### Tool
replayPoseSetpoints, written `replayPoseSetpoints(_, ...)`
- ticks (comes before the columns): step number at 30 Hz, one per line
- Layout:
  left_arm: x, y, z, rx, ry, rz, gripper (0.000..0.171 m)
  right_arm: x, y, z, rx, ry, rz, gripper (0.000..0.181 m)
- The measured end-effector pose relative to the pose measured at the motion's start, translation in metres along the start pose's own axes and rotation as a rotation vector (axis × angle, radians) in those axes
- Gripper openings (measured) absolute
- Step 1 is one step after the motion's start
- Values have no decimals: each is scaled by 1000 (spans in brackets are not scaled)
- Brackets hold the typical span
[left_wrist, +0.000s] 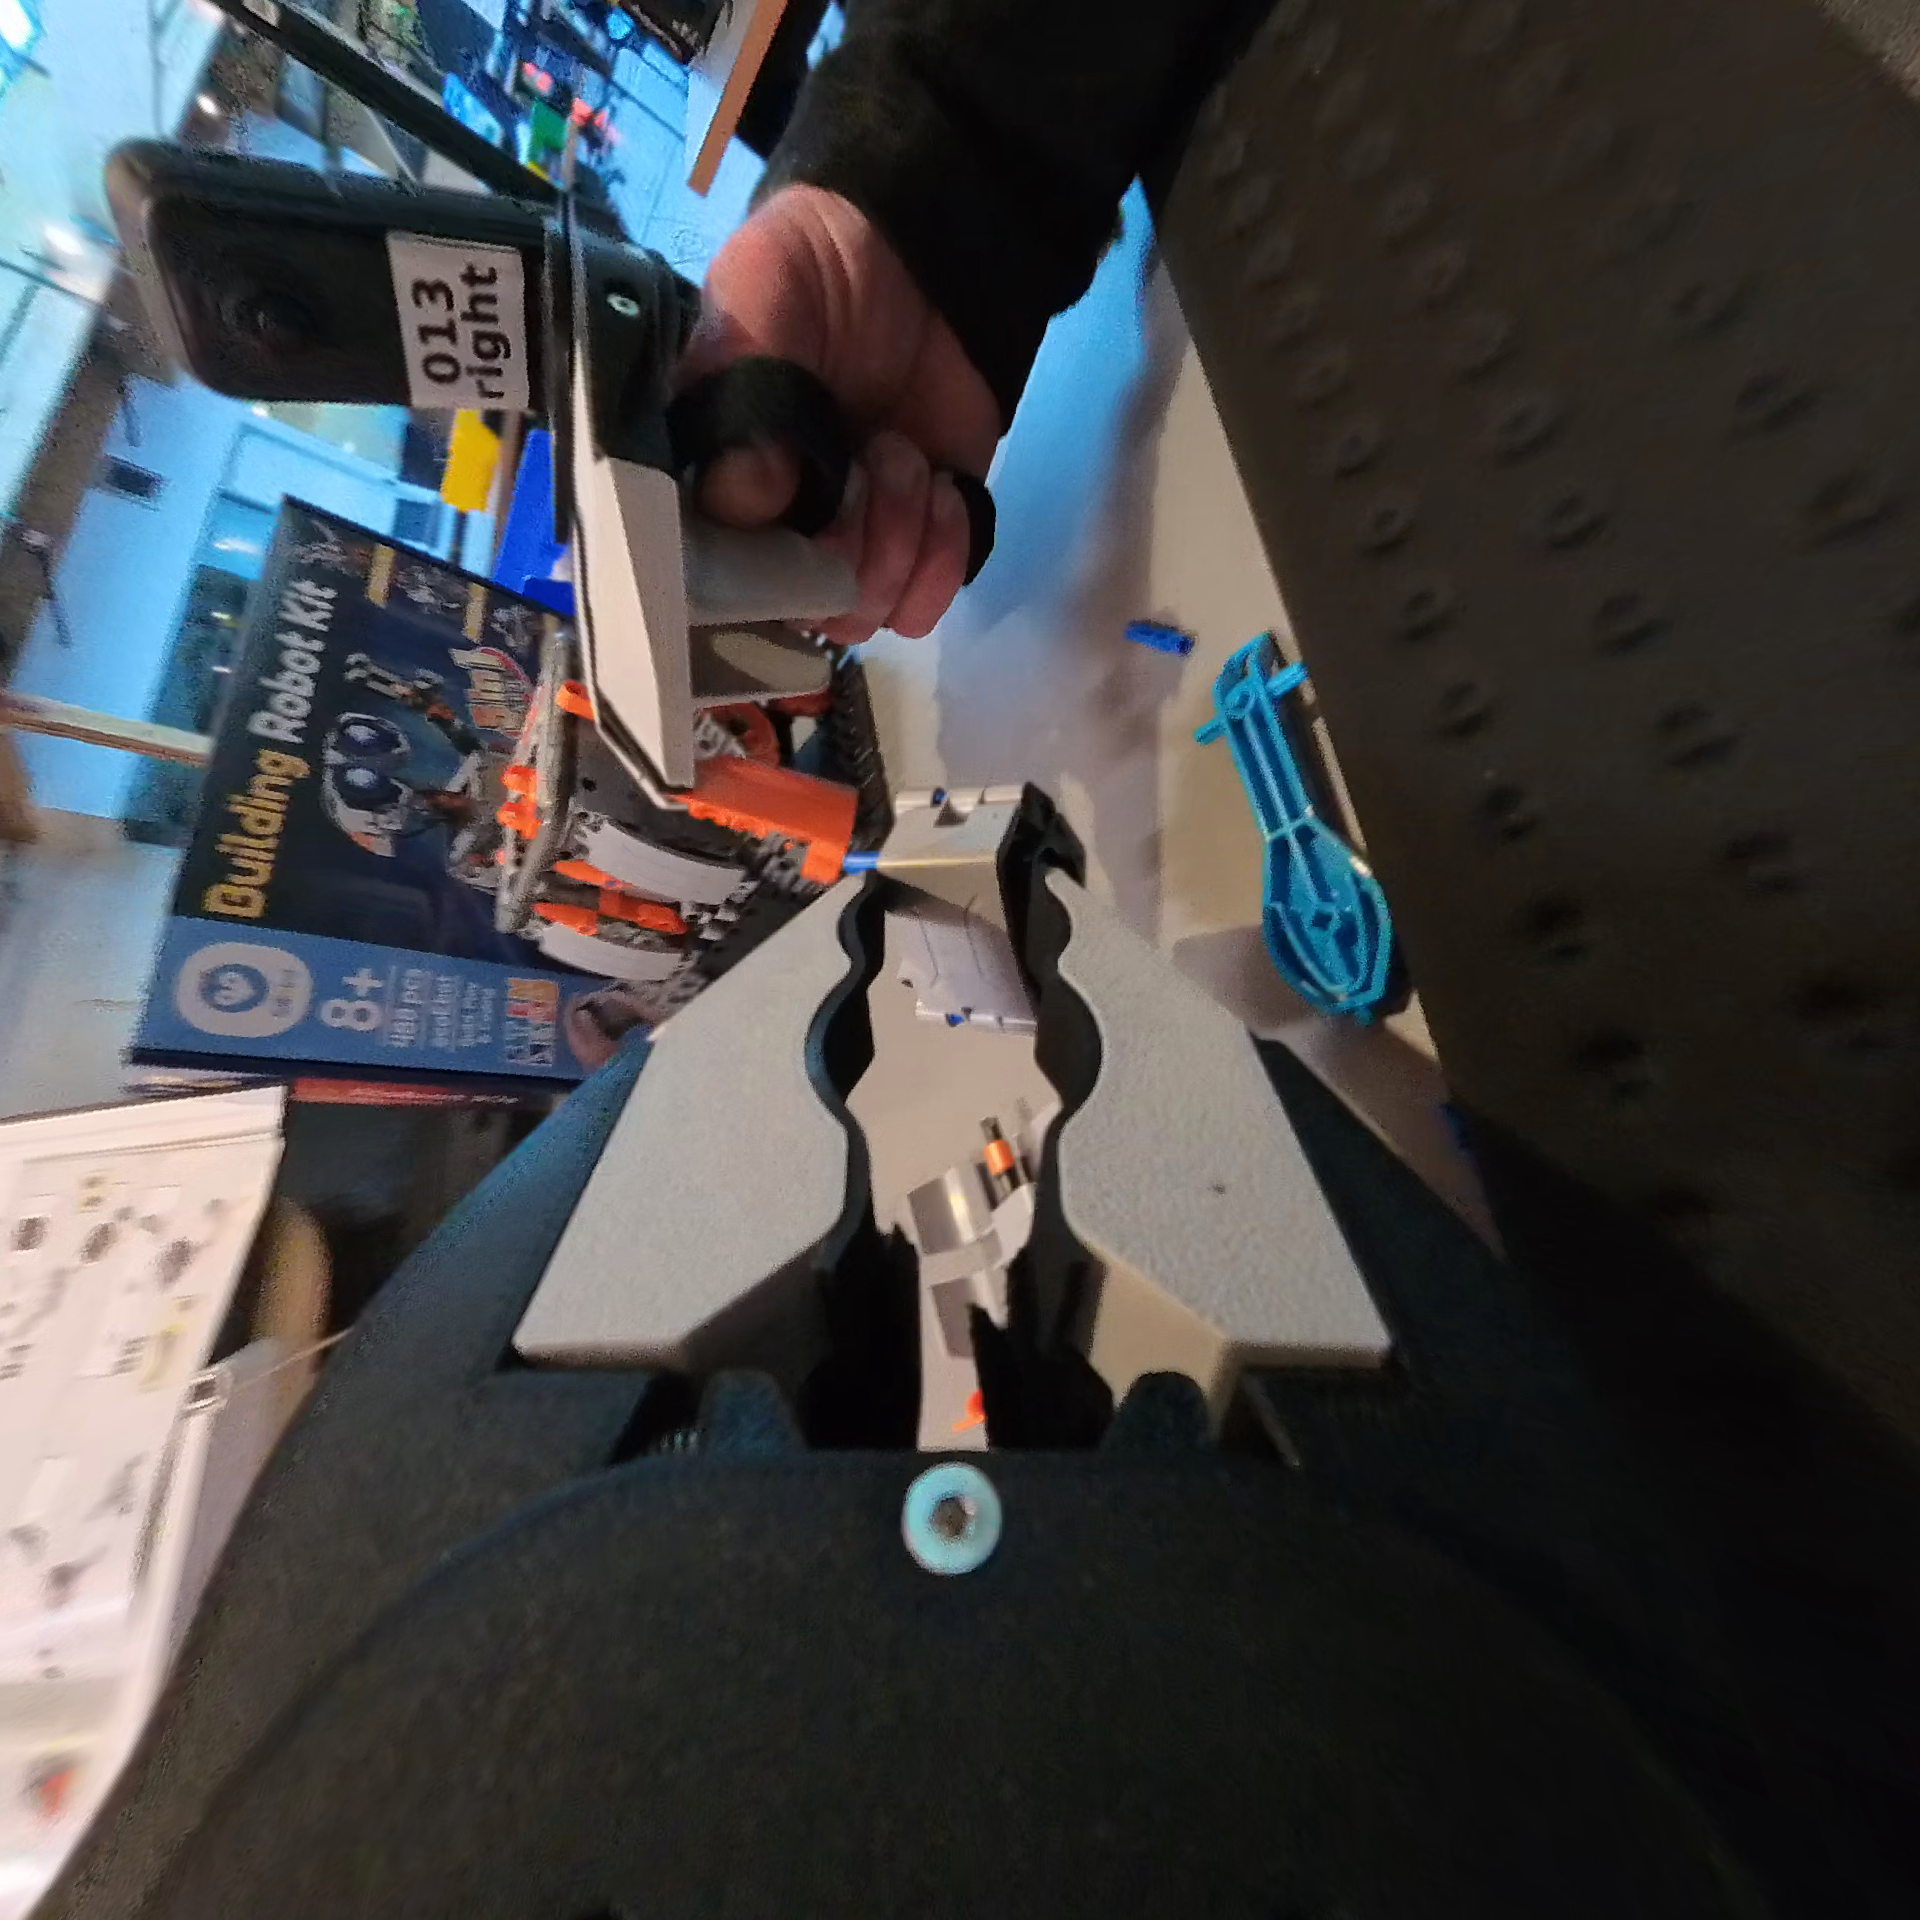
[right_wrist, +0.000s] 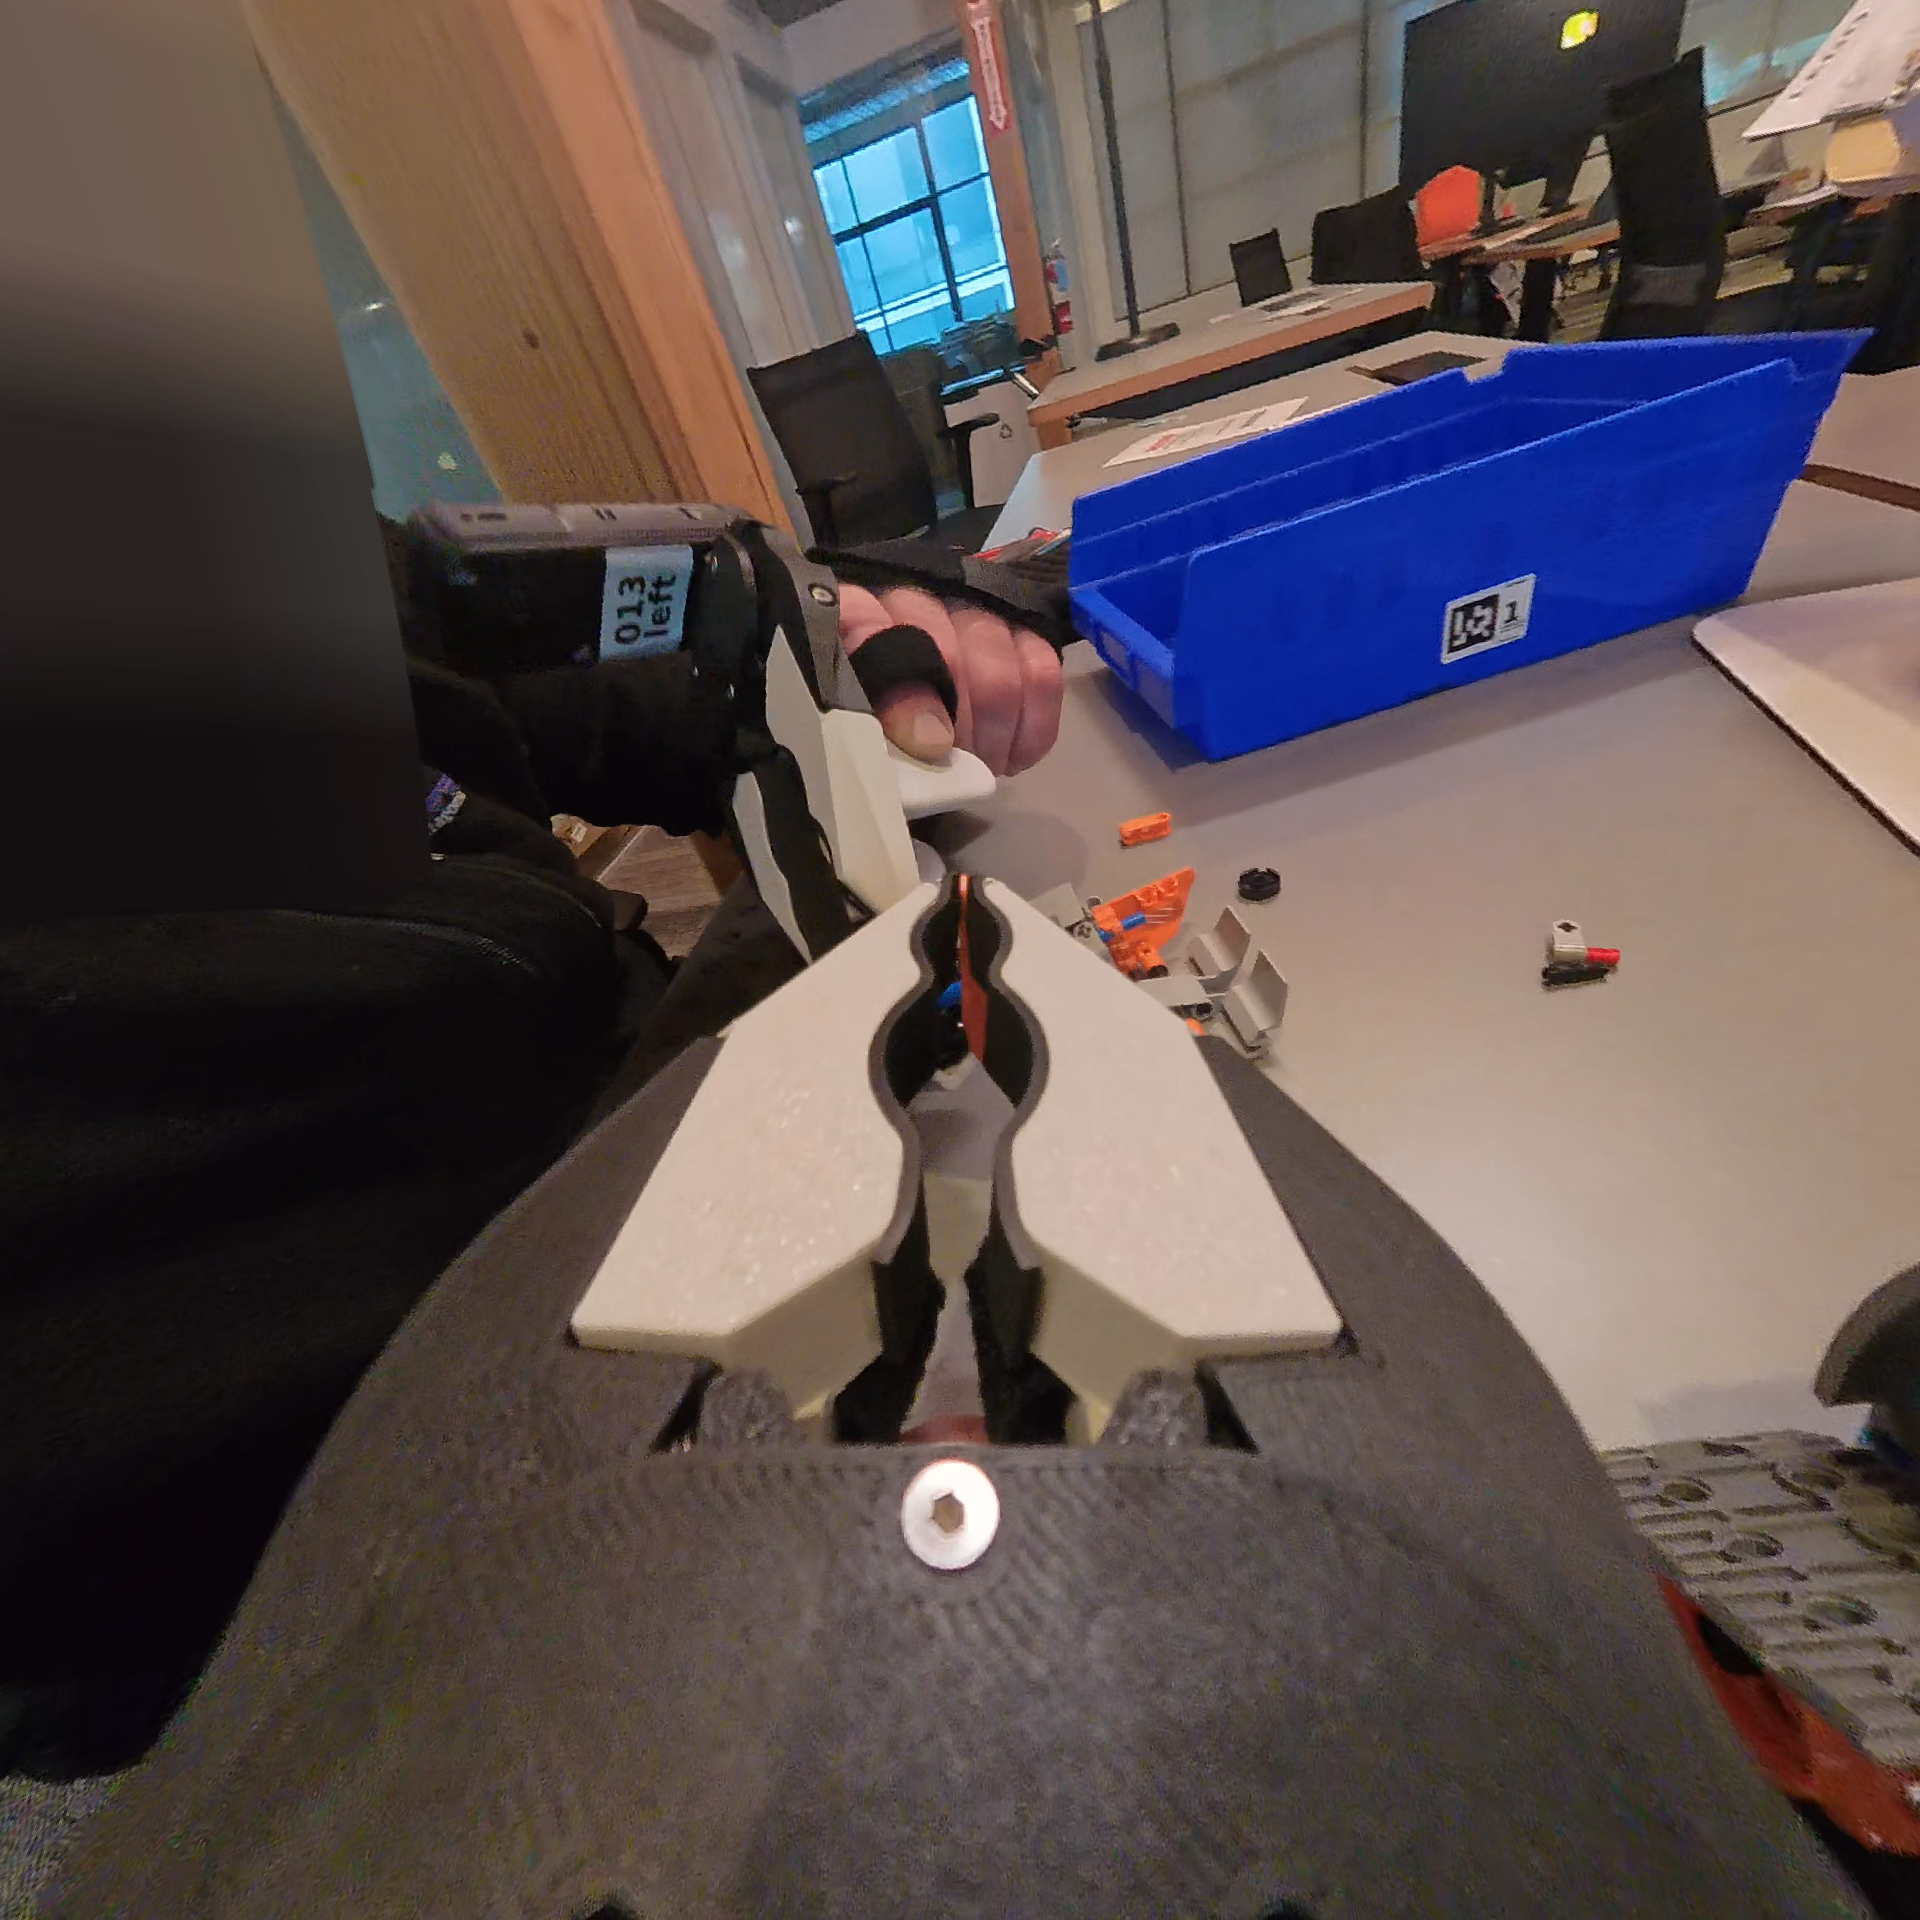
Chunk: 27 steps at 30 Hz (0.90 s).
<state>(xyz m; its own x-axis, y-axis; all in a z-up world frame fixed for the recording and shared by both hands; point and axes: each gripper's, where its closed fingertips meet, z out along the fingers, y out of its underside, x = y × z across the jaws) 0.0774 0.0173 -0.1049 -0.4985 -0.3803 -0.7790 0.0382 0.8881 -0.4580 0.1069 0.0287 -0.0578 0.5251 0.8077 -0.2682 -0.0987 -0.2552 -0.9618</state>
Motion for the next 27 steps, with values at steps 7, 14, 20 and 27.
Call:
replayPoseSetpoints(7, 3, 5, 5, -89, -111, 231, 24, -9, 0, 1, 15, -77, 12, 0)
replayPoseSetpoints(14, 6, 7, 8, -154, -182, 387, 24, -7, 5, 1, 7, -96, 58, 0)
replayPoseSetpoints(20, 3, 4, 7, -179, -258, 448, 24, -5, 1, -2, 48, -126, 106, 0)
replayPoseSetpoints(27, 1, 1, 5, -188, -291, 475, 24, -6, -3, -2, 83, -157, 154, 0)
